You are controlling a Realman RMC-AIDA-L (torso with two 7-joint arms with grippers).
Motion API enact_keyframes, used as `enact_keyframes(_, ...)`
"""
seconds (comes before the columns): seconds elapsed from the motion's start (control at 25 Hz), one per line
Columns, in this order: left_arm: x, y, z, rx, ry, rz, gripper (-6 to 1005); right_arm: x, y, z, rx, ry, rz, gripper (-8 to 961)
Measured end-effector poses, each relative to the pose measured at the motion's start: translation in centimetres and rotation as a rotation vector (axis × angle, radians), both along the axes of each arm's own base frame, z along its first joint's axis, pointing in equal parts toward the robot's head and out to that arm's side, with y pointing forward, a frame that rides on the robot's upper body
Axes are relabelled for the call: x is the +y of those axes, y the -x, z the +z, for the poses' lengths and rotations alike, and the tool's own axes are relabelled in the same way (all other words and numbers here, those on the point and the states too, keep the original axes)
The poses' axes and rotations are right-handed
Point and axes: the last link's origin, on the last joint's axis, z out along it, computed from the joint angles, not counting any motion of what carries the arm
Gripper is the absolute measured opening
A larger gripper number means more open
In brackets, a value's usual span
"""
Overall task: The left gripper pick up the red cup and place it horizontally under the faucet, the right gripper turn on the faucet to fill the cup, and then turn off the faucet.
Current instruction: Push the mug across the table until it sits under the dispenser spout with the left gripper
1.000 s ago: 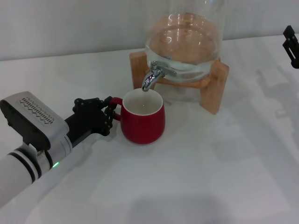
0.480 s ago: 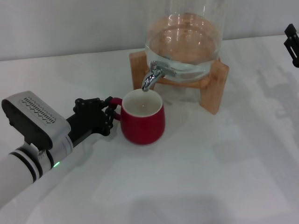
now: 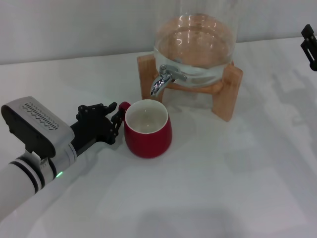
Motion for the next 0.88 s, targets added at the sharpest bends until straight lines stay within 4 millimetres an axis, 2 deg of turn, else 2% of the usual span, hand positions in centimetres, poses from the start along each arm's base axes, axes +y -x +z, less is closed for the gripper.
enact_keyframes(0.88,0.54,-0.75,-0.12,0.018,0.006,-0.025,213,-0.01,0.03,-0.02,0.001,0.000,0.002,659)
